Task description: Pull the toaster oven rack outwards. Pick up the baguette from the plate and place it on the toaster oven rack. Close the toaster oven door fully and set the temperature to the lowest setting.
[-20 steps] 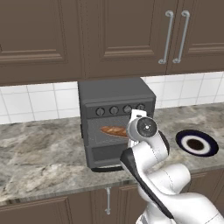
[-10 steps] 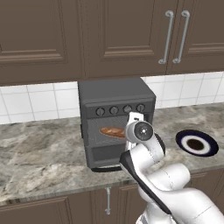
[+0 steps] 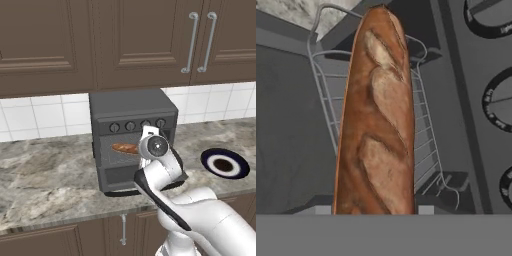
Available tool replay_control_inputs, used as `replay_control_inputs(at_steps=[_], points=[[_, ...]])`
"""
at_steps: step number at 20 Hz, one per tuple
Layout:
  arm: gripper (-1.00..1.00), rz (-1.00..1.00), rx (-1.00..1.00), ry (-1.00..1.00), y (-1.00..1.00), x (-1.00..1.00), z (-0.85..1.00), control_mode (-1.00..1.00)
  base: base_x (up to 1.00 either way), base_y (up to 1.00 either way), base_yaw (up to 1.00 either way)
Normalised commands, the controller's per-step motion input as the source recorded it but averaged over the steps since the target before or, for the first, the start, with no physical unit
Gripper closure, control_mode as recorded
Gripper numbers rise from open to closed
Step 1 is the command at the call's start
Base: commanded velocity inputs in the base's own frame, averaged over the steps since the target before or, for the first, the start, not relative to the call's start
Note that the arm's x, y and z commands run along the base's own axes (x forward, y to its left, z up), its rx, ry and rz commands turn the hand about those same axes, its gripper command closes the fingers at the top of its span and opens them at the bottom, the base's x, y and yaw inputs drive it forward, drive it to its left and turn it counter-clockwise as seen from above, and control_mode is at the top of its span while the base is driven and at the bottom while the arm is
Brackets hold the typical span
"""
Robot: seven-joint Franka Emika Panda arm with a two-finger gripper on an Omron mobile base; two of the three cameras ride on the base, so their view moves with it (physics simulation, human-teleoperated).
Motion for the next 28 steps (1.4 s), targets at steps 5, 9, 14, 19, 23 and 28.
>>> replay_control_inputs(at_steps=[5, 9, 14, 19, 23, 28], points=[[1.0, 0.0, -0.04, 0.0, 0.06, 0.29, -0.31, -1.0, 0.0, 0.0, 0.0], [1.0, 0.0, -0.03, 0.0, 0.08, 0.24, -0.35, -1.0, 0.0, 0.0, 0.0], [1.0, 0.0, -0.01, 0.0, 0.02, 0.25, -0.35, -1.0, 0.0, 0.0, 0.0], [1.0, 0.0, 0.0, 0.0, 0.0, 0.28, -0.32, -1.0, 0.0, 0.0, 0.0], [1.0, 0.0, 0.0, 0.0, 0.0, 0.3, -0.25, -1.0, 0.0, 0.0, 0.0], [1.0, 0.0, 0.0, 0.0, 0.0, 0.18, -0.12, -1.0, 0.0, 0.0, 0.0]])
